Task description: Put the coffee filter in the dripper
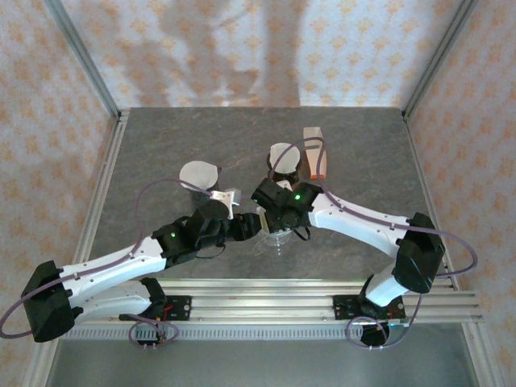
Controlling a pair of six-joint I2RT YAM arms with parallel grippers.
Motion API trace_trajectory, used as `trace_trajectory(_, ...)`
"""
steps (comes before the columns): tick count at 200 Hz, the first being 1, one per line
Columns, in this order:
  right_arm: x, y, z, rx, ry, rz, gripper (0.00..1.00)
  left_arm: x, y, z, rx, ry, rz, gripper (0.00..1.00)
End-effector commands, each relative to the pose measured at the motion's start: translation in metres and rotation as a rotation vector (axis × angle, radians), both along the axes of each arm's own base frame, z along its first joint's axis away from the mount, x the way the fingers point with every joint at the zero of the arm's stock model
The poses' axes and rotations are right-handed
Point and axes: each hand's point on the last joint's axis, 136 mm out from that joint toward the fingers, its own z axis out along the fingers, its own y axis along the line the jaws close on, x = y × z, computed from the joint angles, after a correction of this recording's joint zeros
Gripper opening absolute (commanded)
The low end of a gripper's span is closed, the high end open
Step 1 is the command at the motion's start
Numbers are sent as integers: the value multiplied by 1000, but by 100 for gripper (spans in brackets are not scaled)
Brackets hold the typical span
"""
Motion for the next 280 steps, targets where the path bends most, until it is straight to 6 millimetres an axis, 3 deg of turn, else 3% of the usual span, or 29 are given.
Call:
trace_trajectory(1,5,-7,7,-10,-57,-30,61,-1,4,-6,8,22,8,44)
trace_trajectory(76,7,-13,32,22,-116,-47,62,-2,3,-8,9,29,3,42)
trace_trajectory(149,2,-32,55,53,-168,-83,62,-2,3,-9,6,30,9,42)
trace_trajectory(228,-12,-60,51,52,-168,-137,61,-2,3,-11,3,33,10,42)
trace_trajectory(280,-5,-44,69,127,-204,-96,62,-2,4,-10,2,30,12,42)
